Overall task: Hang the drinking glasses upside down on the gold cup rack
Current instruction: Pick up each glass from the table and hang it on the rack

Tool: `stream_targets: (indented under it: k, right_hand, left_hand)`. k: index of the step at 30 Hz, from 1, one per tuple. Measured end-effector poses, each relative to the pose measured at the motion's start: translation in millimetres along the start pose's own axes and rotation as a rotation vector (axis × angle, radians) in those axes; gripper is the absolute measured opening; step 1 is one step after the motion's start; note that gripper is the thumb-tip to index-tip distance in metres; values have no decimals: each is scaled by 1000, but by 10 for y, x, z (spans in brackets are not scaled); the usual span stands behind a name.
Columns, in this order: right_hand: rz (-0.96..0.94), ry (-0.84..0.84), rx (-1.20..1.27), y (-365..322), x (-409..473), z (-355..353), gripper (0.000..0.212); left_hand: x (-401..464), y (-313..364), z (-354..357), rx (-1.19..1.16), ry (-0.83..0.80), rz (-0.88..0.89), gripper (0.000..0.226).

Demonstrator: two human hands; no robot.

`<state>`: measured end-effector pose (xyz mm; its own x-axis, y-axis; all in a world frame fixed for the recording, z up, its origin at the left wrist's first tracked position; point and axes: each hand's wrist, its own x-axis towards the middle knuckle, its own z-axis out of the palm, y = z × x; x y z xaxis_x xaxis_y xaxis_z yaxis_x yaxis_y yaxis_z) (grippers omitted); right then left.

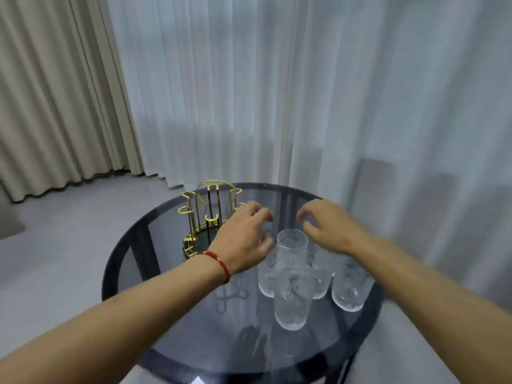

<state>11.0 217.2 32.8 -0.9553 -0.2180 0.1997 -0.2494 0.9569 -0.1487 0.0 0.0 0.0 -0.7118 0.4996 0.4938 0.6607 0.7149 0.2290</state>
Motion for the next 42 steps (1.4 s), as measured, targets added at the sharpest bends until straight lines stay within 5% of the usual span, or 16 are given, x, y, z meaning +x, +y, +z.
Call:
stream_targets:
  k: [7,14,20,23,27,30,33,37,39,42]
  right_hand:
    - [325,350,552,-186,-1051,509,24]
    - [461,454,706,-344,-1408,1103,25]
    - [355,474,759,-387,-1352,1011,24]
    - [138,371,674,-559,-1214,897,24]
    - [102,214,763,-798,-690,677,56]
    - [100,143,857,-885,-273,526,52]
    - [190,152,899,-814,74,424,42]
    - [233,394,680,-523,612,203,43]
    - [171,399,576,-482,1008,63,44]
    - [80,248,505,-553,1688,-60,47]
  left_hand:
    - [-702,528,619,-256,-122,-276,73]
    - [-667,698,1008,-78,109,-376,75]
    - [-619,646,762,-364,240,-475,77]
    - [-604,442,447,-664,376,-634,72]
    - [-507,111,211,-1445,478,-779,73]
    - [-472,-178,231,-1623,468,-776,65]
    - [-551,-567,339,-1330,494,-854,52]
    - [-771,-996,643,-249,306,-839,27]
    - [-824,-1074,824,-32,87,-835,58]
    - [-844,-1104,941,-2,-13,-831,81]
